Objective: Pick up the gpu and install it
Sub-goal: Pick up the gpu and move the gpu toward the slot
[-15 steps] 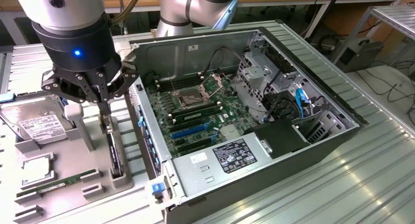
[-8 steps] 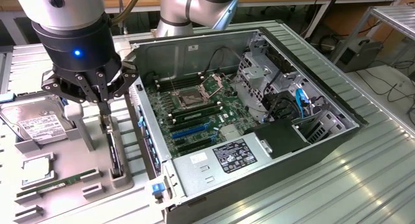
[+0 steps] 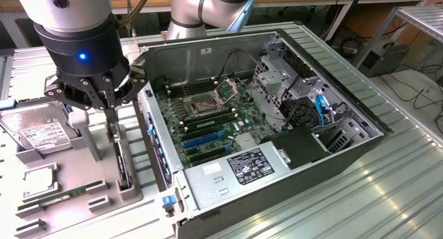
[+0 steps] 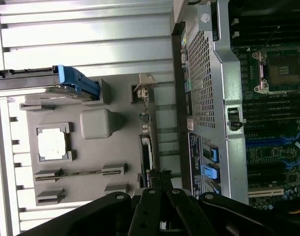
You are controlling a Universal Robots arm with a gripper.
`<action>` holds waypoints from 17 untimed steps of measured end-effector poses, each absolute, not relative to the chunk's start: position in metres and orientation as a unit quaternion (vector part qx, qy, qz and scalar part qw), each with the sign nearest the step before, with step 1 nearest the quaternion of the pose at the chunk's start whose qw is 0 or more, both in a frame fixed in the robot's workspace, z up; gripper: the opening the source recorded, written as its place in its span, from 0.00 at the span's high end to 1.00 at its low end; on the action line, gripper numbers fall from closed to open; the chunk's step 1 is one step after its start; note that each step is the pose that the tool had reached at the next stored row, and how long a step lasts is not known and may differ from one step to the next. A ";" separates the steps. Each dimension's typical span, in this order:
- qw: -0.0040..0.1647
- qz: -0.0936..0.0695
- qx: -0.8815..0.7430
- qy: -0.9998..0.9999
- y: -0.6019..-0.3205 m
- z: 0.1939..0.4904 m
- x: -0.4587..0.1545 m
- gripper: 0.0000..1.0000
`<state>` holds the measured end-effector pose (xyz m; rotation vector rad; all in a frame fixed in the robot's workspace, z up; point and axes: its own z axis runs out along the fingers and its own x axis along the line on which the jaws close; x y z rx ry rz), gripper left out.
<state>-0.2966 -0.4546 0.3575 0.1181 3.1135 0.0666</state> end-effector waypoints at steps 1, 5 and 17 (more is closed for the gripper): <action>0.013 0.021 0.038 0.999 -0.455 0.358 -0.297 0.83; 0.013 0.021 0.038 0.999 -0.455 0.355 -0.297 0.64; 0.013 0.021 0.038 0.999 -0.455 0.328 -0.302 0.58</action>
